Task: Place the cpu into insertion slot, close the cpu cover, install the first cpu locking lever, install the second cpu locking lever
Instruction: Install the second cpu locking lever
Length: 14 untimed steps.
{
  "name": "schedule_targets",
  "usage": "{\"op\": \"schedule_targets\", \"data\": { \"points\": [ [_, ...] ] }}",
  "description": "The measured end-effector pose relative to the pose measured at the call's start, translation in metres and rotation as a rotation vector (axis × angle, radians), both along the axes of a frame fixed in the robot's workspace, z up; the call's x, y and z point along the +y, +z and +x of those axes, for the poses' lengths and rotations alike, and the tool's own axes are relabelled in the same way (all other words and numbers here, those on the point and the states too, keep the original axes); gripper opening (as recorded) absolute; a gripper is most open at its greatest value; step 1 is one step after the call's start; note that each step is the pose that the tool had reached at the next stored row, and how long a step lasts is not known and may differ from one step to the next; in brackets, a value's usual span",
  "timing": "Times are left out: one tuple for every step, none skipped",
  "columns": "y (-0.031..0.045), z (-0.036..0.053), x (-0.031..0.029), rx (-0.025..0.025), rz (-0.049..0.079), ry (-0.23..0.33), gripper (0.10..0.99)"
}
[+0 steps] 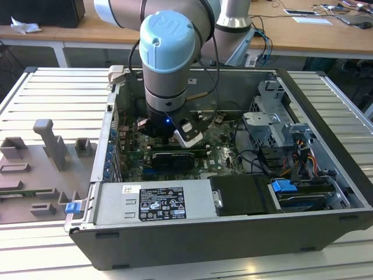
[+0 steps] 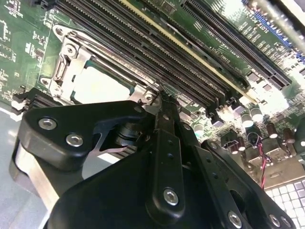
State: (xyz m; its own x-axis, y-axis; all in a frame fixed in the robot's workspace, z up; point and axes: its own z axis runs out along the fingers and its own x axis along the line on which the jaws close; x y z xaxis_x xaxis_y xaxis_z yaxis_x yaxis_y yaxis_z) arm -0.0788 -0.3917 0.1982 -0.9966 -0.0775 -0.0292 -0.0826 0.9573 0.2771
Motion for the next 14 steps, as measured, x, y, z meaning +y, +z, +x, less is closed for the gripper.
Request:
{"op": "schedule_targets", "data": {
  "points": [
    [-0.0009,0.0000,0.0001,-0.0002,0.003,0.001,0.106],
    [-0.0013,0.0000,0.0001,-0.0001,0.004,0.002,0.106],
    [-0.0016,0.0000,0.0000,0.0000,0.006,0.003,0.106],
    [-0.0015,0.0000,0.0000,0.0001,0.006,0.003,0.106],
    [-0.0013,-0.0001,-0.0001,0.0001,0.007,0.003,0.106],
    [-0.0003,0.0000,0.0000,0.0001,0.007,0.004,0.106],
    [0.0009,-0.0001,-0.0001,0.0001,0.007,0.004,0.106],
    [0.0023,-0.0003,-0.0001,0.0001,0.007,0.004,0.106],
    [0.0049,-0.0003,0.0000,0.0001,0.007,0.004,0.106],
    [0.0064,-0.0004,0.0000,0.0001,0.007,0.003,0.106],
    [0.0072,-0.0003,0.0000,0.0000,0.007,0.004,0.106],
    [0.0087,-0.0004,0.0000,0.0000,0.007,0.004,0.106],
    [0.0112,-0.0004,0.0000,0.0001,0.007,0.003,0.106],
    [0.0133,-0.0004,0.0000,0.0001,0.007,0.003,0.106]
  ]
}}
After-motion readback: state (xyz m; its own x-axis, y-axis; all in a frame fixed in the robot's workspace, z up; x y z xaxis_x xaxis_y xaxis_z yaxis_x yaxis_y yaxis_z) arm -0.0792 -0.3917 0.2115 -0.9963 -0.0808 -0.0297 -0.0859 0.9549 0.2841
